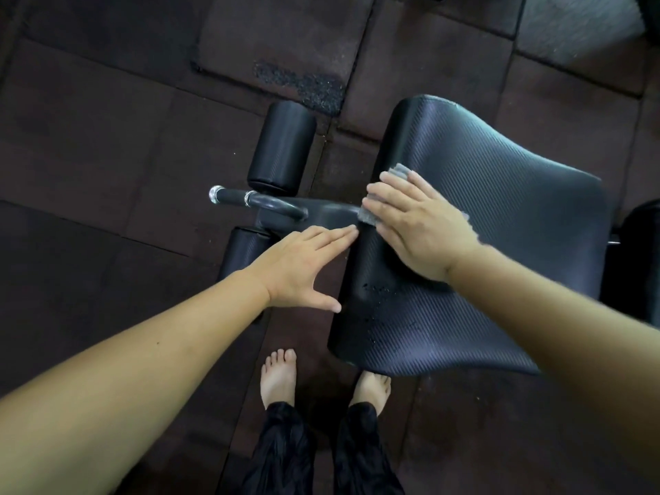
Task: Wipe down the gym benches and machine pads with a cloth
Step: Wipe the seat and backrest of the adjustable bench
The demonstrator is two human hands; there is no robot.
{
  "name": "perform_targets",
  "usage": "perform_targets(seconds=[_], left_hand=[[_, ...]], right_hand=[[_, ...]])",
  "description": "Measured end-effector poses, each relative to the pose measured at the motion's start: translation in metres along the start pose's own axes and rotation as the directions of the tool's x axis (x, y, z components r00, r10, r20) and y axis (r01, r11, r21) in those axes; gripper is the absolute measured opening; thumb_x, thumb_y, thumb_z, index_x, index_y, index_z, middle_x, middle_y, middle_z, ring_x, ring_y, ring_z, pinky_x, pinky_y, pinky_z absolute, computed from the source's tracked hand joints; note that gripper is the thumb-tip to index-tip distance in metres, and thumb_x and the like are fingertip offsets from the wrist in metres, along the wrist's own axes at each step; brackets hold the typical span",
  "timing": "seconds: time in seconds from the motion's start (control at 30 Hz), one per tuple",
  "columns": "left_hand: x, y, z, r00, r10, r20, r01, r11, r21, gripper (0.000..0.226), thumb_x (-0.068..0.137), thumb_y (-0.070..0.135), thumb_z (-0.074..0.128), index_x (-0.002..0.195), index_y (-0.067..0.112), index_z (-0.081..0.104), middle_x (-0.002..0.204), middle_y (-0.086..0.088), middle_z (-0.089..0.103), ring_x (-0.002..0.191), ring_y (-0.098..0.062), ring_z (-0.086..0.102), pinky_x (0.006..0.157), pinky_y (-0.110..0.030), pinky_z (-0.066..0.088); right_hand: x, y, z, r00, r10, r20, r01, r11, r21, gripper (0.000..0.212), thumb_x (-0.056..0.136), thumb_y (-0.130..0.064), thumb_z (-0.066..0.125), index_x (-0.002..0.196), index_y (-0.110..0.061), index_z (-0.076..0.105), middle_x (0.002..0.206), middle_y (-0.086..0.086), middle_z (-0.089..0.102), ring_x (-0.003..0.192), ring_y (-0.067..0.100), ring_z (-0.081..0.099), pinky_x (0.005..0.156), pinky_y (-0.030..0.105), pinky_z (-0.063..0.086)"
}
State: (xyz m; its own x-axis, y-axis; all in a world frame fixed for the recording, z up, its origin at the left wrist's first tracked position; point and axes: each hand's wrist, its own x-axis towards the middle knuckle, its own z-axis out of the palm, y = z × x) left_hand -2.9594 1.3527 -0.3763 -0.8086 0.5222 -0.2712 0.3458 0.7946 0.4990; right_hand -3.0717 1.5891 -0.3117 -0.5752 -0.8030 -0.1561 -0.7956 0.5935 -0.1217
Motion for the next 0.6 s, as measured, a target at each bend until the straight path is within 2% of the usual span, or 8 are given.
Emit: perform_targets(seconds=[0.07, 0.13, 0.2, 0.23, 0.33, 0.43, 0.53, 0.6], left_hand=[[-0.004, 0.003, 0.004, 1.000, -0.001, 0.007, 0.001, 1.000, 0.000, 0.124, 0.074, 0.083, 0.064, 0.167, 0.024, 0.006, 0.173, 0.012, 0.010, 0.150, -0.017, 0.027, 0.112, -0.038, 0.038], [-0.010, 0.004, 0.007, 1.000, 0.008, 0.004, -0.008, 1.000, -0.003, 0.123, 0.075, 0.081, 0.064, 0.167, 0.023, 0.007, 0.173, 0.010, 0.012, 0.150, -0.017, 0.028, 0.112, -0.039, 0.041], [-0.014, 0.006, 0.010, 1.000, 0.015, 0.002, -0.015, 1.000, -0.003, 0.121, 0.076, 0.080, 0.062, 0.167, 0.022, 0.007, 0.173, 0.009, 0.013, 0.150, -0.017, 0.029, 0.113, -0.042, 0.042], [-0.016, 0.007, 0.011, 1.000, 0.012, 0.006, -0.012, 1.000, -0.005, 0.123, 0.075, 0.081, 0.062, 0.167, 0.022, 0.006, 0.173, 0.009, 0.013, 0.150, -0.017, 0.029, 0.113, -0.042, 0.042], [-0.021, 0.010, 0.014, 1.000, -0.007, 0.014, 0.007, 1.000, -0.001, 0.126, 0.074, 0.082, 0.066, 0.167, 0.022, 0.006, 0.173, 0.010, 0.011, 0.150, -0.017, 0.026, 0.112, -0.041, 0.041], [-0.025, 0.011, 0.018, 1.000, -0.004, 0.005, 0.004, 1.000, -0.012, 0.124, 0.075, 0.081, 0.066, 0.167, 0.022, 0.008, 0.173, 0.010, 0.011, 0.149, -0.018, 0.027, 0.111, -0.044, 0.042], [-0.029, 0.012, 0.021, 1.000, 0.019, -0.016, -0.019, 1.000, -0.021, 0.121, 0.076, 0.073, 0.069, 0.167, 0.020, 0.010, 0.172, 0.007, 0.017, 0.148, -0.019, 0.032, 0.110, -0.047, 0.044], [-0.031, 0.013, 0.021, 1.000, 0.015, -0.018, -0.015, 1.000, -0.003, 0.120, 0.076, 0.071, 0.070, 0.167, 0.020, 0.010, 0.172, 0.007, 0.017, 0.149, -0.018, 0.031, 0.110, -0.046, 0.045]], right_hand=[[-0.035, -0.042, 0.007, 0.998, -0.060, 0.036, 0.061, 0.998, -0.003, 0.052, 0.104, -0.038, 0.038, 0.146, -0.015, 0.056, 0.153, 0.008, 0.051, 0.148, 0.032, 0.037, 0.125, 0.051, 0.021], [-0.076, -0.080, 0.015, 0.975, -0.199, 0.103, 0.198, 0.980, 0.020, 0.052, 0.103, -0.039, 0.041, 0.149, -0.017, 0.053, 0.157, 0.005, 0.048, 0.151, 0.030, 0.034, 0.126, 0.049, 0.017], [-0.091, -0.084, 0.019, 0.945, -0.292, 0.149, 0.289, 0.956, 0.042, 0.052, 0.105, -0.039, 0.041, 0.151, -0.017, 0.051, 0.158, 0.004, 0.047, 0.152, 0.028, 0.032, 0.126, 0.047, 0.015], [-0.085, -0.075, 0.020, 0.941, -0.303, 0.149, 0.300, 0.953, 0.039, 0.052, 0.105, -0.039, 0.040, 0.150, -0.017, 0.052, 0.157, 0.004, 0.048, 0.152, 0.028, 0.033, 0.126, 0.046, 0.015], [-0.049, -0.041, 0.015, 0.984, -0.154, 0.092, 0.154, 0.988, 0.004, 0.049, 0.107, -0.037, 0.037, 0.147, -0.016, 0.055, 0.155, 0.005, 0.050, 0.150, 0.029, 0.035, 0.126, 0.048, 0.020], [-0.052, -0.059, 0.019, 0.999, -0.046, 0.023, 0.047, 0.999, -0.020, 0.050, 0.105, -0.037, 0.036, 0.146, -0.016, 0.056, 0.154, 0.006, 0.050, 0.149, 0.031, 0.036, 0.126, 0.049, 0.019], [-0.104, -0.113, 0.031, 0.976, -0.190, 0.102, 0.190, 0.982, 0.007, 0.052, 0.102, -0.038, 0.042, 0.149, -0.019, 0.053, 0.157, 0.004, 0.047, 0.151, 0.029, 0.033, 0.126, 0.049, 0.016], [-0.121, -0.122, 0.035, 0.948, -0.286, 0.143, 0.284, 0.958, 0.035, 0.053, 0.104, -0.038, 0.042, 0.152, -0.018, 0.050, 0.159, 0.004, 0.045, 0.154, 0.028, 0.030, 0.127, 0.048, 0.014]])
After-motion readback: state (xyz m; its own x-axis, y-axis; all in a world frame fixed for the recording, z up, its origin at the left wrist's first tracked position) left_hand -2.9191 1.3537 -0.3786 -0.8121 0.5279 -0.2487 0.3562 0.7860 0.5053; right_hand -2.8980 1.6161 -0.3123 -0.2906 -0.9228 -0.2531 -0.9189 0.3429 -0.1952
